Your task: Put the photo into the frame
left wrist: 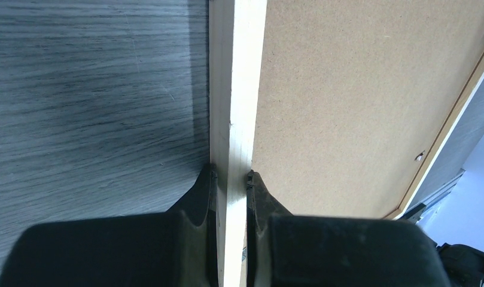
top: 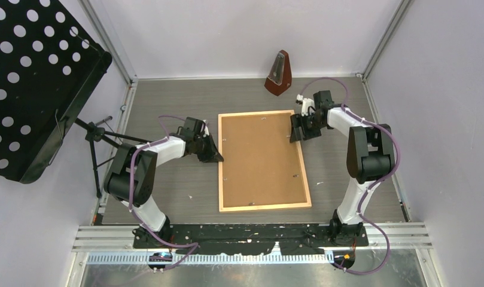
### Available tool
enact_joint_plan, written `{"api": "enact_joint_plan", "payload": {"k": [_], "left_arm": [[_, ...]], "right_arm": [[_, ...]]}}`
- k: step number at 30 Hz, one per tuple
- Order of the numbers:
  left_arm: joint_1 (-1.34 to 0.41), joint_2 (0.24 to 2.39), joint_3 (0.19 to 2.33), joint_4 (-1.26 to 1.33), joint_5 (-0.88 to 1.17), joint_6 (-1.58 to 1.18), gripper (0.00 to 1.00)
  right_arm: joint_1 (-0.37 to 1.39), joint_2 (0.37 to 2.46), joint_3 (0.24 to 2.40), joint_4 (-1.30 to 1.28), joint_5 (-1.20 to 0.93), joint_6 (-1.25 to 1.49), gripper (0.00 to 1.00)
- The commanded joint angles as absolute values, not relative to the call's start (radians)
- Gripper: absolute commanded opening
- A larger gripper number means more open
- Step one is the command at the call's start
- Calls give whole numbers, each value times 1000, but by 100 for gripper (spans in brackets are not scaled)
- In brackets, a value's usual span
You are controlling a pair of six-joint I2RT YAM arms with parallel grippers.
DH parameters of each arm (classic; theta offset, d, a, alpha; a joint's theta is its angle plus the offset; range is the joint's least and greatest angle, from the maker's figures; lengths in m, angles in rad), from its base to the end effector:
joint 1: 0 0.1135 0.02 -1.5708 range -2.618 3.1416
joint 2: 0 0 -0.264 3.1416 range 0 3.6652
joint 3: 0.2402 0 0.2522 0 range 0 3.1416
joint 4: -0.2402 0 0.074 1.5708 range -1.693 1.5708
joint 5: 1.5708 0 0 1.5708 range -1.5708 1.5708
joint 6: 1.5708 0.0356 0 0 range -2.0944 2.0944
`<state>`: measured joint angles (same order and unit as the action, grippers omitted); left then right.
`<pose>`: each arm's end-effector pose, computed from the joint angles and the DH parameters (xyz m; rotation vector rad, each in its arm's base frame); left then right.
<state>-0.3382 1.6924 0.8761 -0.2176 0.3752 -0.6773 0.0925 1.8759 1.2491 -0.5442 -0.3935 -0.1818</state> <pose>0.2959 -0.1179 0.1461 -0.3209 2.7212 -0.8199 0.3716 0.0482 0.1718 -0.4740 2.6424 0.5099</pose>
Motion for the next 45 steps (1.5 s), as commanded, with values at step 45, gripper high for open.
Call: {"api": "enact_joint_plan", "payload": {"k": [45], "left_arm": [[-344,1770,837,-299,337,-641,0]], "right_arm": [[192,1919,1302,-437,-85,-14,65]]}}
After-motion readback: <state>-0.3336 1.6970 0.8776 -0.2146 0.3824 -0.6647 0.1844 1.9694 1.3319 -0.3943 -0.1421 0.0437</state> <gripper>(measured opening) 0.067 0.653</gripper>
